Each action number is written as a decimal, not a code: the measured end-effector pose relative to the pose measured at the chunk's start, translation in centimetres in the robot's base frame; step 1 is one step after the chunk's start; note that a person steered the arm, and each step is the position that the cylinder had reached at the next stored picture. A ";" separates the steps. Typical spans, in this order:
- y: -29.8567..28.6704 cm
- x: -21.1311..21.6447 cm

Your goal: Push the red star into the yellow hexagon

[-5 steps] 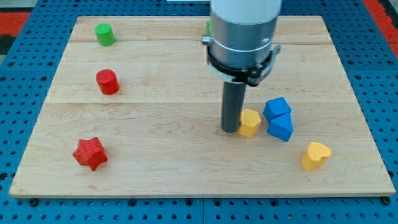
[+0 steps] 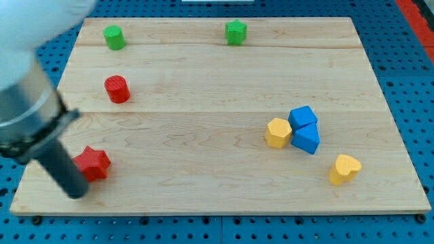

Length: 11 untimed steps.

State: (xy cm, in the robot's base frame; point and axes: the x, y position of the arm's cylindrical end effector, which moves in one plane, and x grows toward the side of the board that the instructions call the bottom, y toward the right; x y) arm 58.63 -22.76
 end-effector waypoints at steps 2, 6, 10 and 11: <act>1.1 -2.6; 14.7 -5.8; 25.6 -4.0; 18.7 -4.1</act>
